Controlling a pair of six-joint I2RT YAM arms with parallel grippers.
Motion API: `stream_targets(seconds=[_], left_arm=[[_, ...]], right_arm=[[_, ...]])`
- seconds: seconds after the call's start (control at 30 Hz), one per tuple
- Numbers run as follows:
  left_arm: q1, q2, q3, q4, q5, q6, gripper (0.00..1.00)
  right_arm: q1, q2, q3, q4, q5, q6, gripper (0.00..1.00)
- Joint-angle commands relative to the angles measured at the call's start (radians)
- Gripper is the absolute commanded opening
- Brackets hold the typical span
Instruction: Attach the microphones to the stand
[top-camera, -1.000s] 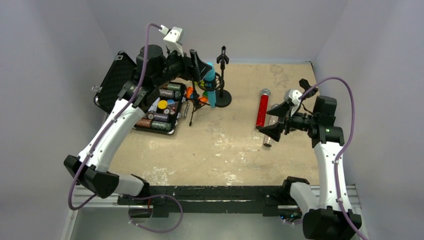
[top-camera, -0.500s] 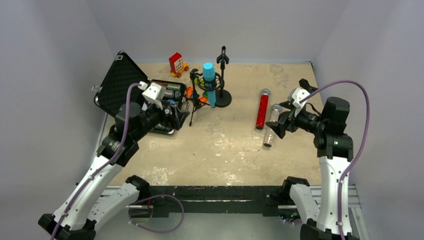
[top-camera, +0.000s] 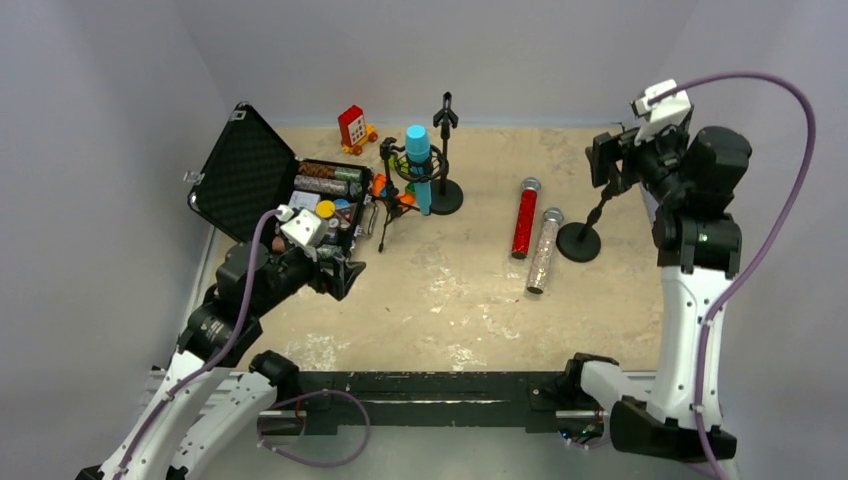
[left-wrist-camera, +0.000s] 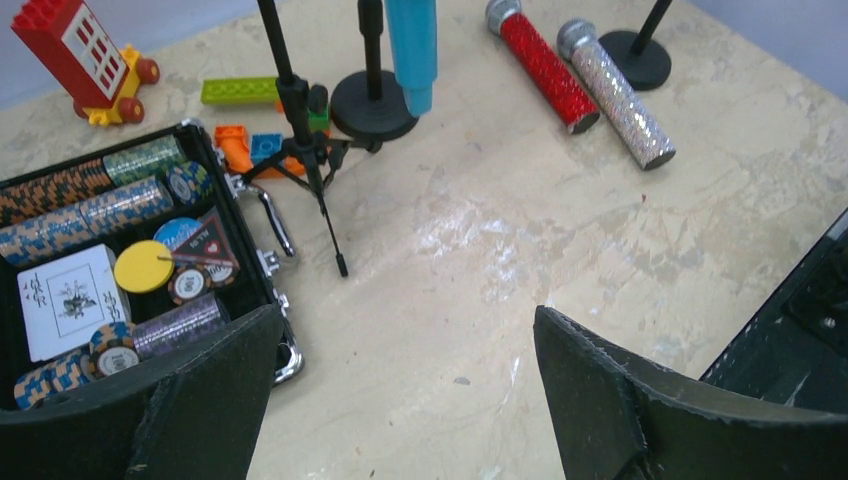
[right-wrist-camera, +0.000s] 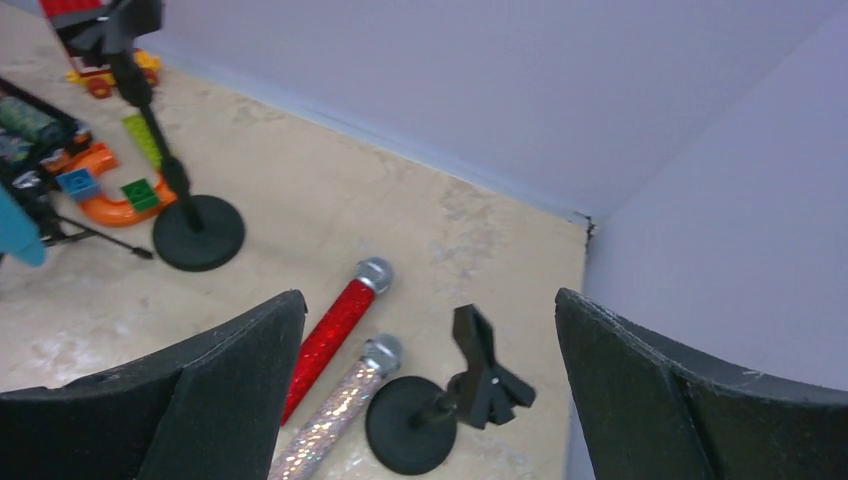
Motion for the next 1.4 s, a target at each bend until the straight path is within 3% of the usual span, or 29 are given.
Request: stream_targets(seconds=[0.0,0.13,0.53,0.83,1.07,1.37], left_arm=[[0.005,-0.021,-0.022,-0.015,0.023,0.066,0.99],[0.005,-0.030,-0.021,-0.015,-0.005,0.070,0.99],[0.005,-0.027,-0.030,-0.017,-0.015,0.076,0.99],[0.005,-0.025,-0.035,-0.014,-0.012,0.076,0.99],[0.005,-0.032,-0.036,-0.015,-0.021,0.076,0.99],[0.005,-0.034,-0.038,-0.013,-0.011,0.076,0.99]], right_arm=[[0.000,0.145,0.125,-0.096,0.155,-0.087,0.98],[-0.012,0.246,0.150,-0.108,0.200,-0.162,0.96],[-0.105,0.405,0.186,-0.216,0.023,-0.250,0.86],[-0.110,0.485,0.186,-0.242,-0.039,-0.336,0.70],[-0.109,0.518,0.246,-0.288,-0.078,-0.408,0.50],[-0.109,0.542,0.309,-0.394,-0.120,-0.459,0.05]])
